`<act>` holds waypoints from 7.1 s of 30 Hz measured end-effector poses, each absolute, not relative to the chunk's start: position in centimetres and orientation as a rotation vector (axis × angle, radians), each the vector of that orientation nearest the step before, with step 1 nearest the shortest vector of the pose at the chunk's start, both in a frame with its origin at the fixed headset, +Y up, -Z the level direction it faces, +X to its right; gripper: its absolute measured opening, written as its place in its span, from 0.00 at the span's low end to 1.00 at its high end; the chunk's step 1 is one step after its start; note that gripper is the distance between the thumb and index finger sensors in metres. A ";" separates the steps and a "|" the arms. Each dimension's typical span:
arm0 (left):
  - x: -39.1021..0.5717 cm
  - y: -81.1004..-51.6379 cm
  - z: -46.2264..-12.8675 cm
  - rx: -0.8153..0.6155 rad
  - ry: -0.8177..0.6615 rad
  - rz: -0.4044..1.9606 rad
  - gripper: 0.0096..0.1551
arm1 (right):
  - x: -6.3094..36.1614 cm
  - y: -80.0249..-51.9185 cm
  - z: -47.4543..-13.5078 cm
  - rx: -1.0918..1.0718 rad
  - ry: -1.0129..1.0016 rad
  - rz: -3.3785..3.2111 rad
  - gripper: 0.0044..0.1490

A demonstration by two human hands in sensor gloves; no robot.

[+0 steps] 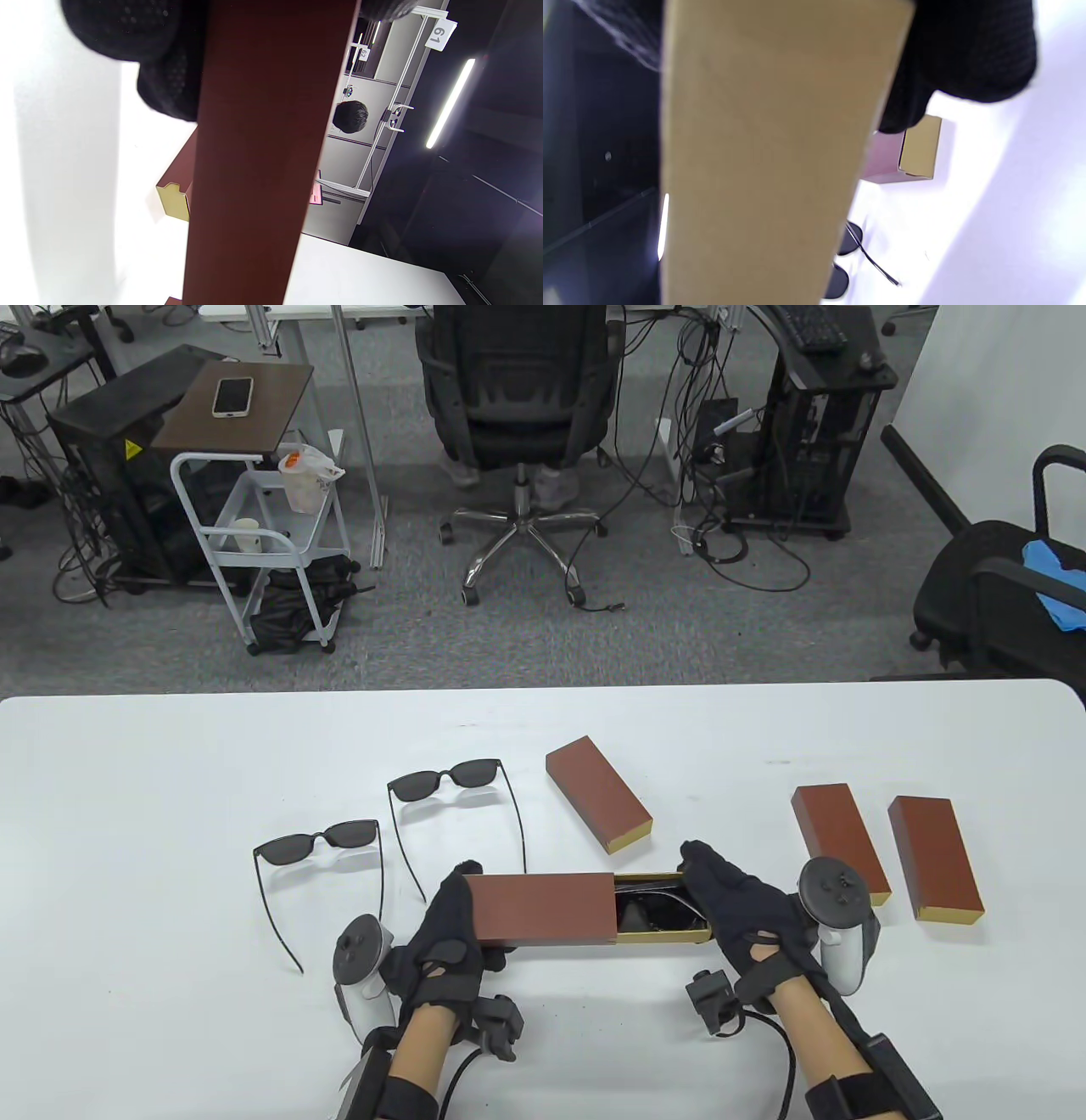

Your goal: Slide to open storage boxes and store sunglasses

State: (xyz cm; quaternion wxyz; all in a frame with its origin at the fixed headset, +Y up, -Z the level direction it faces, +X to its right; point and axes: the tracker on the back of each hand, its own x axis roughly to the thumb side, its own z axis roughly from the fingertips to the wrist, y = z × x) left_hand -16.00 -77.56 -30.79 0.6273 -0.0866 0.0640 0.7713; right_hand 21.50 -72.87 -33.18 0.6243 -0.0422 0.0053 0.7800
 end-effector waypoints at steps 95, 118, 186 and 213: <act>-14.3 -71.6 -30.7 0.126 -0.114 0.566 0.41 | 19.2 -70.4 -40.6 -0.225 -0.455 2.691 0.43; -14.4 -72.1 -30.9 0.109 -0.119 0.500 0.40 | 19.7 -75.0 -43.8 -0.560 0.050 2.954 0.43; -33.7 -74.2 -43.8 -0.212 0.451 0.039 0.21 | 24.0 -71.8 -32.1 -0.062 -0.278 2.851 0.39; -11.8 -66.8 -34.1 -0.035 -0.359 0.231 0.24 | 19.6 -70.9 -31.6 0.382 -0.209 2.614 0.39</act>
